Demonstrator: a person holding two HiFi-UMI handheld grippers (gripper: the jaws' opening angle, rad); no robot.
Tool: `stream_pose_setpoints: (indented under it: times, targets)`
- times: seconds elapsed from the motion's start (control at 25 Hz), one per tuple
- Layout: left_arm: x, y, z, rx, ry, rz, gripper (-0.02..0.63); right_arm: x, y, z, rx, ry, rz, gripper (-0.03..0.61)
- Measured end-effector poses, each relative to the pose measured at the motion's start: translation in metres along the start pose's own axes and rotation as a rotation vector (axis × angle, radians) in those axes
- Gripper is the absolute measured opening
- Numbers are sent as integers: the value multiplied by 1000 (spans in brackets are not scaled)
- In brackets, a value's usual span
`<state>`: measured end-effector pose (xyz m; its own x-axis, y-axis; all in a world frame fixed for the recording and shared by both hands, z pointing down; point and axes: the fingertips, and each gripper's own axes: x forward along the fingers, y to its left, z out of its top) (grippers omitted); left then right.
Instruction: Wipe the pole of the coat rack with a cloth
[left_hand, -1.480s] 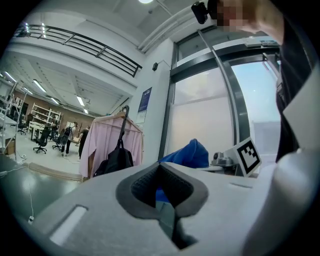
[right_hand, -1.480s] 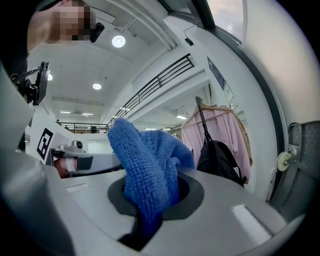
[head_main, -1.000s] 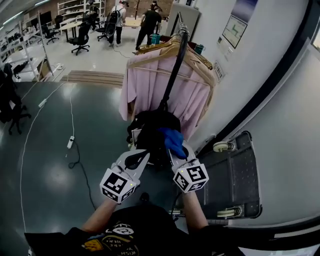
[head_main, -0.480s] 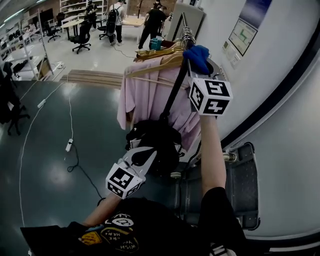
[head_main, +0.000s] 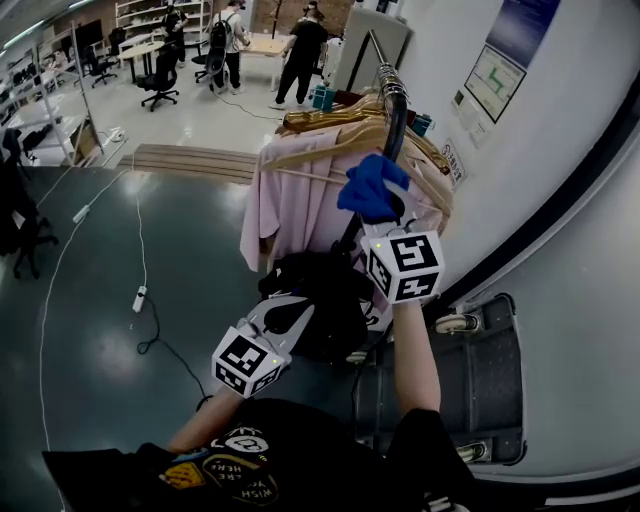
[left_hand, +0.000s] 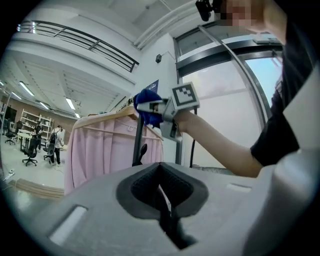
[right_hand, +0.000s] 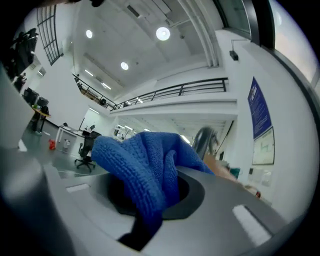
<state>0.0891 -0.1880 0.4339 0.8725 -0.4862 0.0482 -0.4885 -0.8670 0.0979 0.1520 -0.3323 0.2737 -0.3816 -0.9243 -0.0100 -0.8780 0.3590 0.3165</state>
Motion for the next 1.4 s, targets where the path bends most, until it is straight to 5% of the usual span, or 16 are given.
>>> stream_pose_setpoints:
  times: [0.12,0.24,0.52,0.68,0.96,1.16,1.4]
  targets:
    - [-1,4,-2,-9,5,-14,0,0,33,-86,25,130,13,34]
    - [-4,3,-4,-9,13,-29,0,-1,35,-110,31,88,-38,34]
    - [-14,4,-4,-25,15,-22,0,-6,-11,-7,72,-69,-81,32]
    - [-20,8,-1,-27,3,-4,0,13,-46,57,4,-111,-138,32]
    - [-26,10,4,-34,-17,19,0,37,-94,91,82,-136,-183,34]
    - [-24,14,3,-31,-16,28,0,4,-41,53,10,-178,-114,35]
    - [-19,19,10,-13,-20,32,0,2,31,-87,28,38,-8,34]
